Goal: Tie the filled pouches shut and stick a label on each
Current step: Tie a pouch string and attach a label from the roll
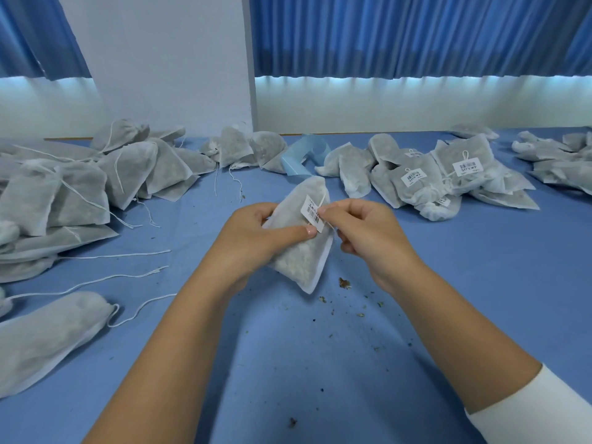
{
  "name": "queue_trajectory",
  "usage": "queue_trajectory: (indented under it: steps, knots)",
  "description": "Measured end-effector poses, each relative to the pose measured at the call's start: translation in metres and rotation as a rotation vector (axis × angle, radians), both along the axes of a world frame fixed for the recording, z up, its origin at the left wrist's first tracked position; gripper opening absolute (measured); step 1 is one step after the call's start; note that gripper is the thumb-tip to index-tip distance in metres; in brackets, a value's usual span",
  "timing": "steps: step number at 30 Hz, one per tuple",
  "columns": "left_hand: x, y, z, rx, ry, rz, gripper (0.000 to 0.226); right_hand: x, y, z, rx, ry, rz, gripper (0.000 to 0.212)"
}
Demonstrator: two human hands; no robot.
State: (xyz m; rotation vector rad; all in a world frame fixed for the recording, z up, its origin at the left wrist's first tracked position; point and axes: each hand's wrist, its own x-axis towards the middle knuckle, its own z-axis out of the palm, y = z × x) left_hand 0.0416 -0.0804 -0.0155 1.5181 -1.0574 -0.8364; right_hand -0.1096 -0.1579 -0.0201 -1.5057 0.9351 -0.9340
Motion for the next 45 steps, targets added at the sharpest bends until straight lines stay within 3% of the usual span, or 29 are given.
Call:
queue_trajectory:
  steps: [4,7,11,14,17,19,25,30,32,35,38,40,42,44,45]
  knots:
    - [-0.002,0.001,0.002,-0.014,-0.005,-0.007,0.025,0.003,0.002,-0.003,-0.102,-0.018,-0.09,0.009]
    - [-0.007,-0.001,0.002,-0.02,0.01,0.054,0.043,0.004,0.005,-0.004,-0.187,-0.034,-0.099,0.007]
    - [-0.011,-0.005,-0.001,-0.059,0.034,0.128,0.019,0.007,0.007,-0.005,-0.205,-0.052,-0.152,0.017]
    - [-0.011,-0.005,-0.002,-0.09,0.023,0.126,0.018,0.004,0.005,-0.003,-0.052,-0.047,-0.152,0.04]
    - [-0.01,-0.004,-0.001,-0.092,0.088,0.117,0.015,0.001,0.003,0.0,0.247,-0.209,0.081,0.021]
    - [-0.01,-0.004,-0.001,-0.083,0.142,0.116,0.015,-0.001,0.002,0.001,0.338,-0.289,0.154,0.019]
    - [-0.009,-0.005,-0.003,-0.089,0.111,0.166,0.018,0.002,0.005,0.0,0.178,-0.203,0.122,0.014]
    - [-0.011,-0.009,-0.006,-0.088,0.102,0.285,0.027,0.005,0.011,0.001,-0.003,-0.039,0.069,0.041]
    - [-0.009,-0.011,-0.007,-0.111,0.098,0.371,0.033,0.006,0.016,0.0,-0.066,0.006,0.164,0.047]
    - [-0.005,-0.011,-0.007,-0.108,0.073,0.42,0.033,0.007,0.019,0.0,-0.119,-0.007,0.316,0.031]
    - [-0.004,-0.011,-0.006,-0.039,0.072,0.374,0.035,0.002,0.014,0.004,-0.097,0.017,0.331,0.012]
    - [-0.007,-0.011,-0.004,-0.018,0.206,0.321,0.034,-0.003,0.003,0.009,-0.102,-0.116,0.162,0.013]
    - [-0.008,-0.011,-0.002,-0.013,0.301,0.313,0.031,-0.011,-0.01,0.015,-0.068,-0.389,-0.015,0.024]
    - [-0.007,-0.011,-0.002,-0.011,0.305,0.323,0.028,-0.019,-0.02,0.016,0.004,-0.532,-0.013,0.037]
    - [-0.006,-0.011,-0.002,-0.014,0.3,0.323,0.026,-0.021,-0.022,0.016,0.021,-0.504,-0.001,0.04]
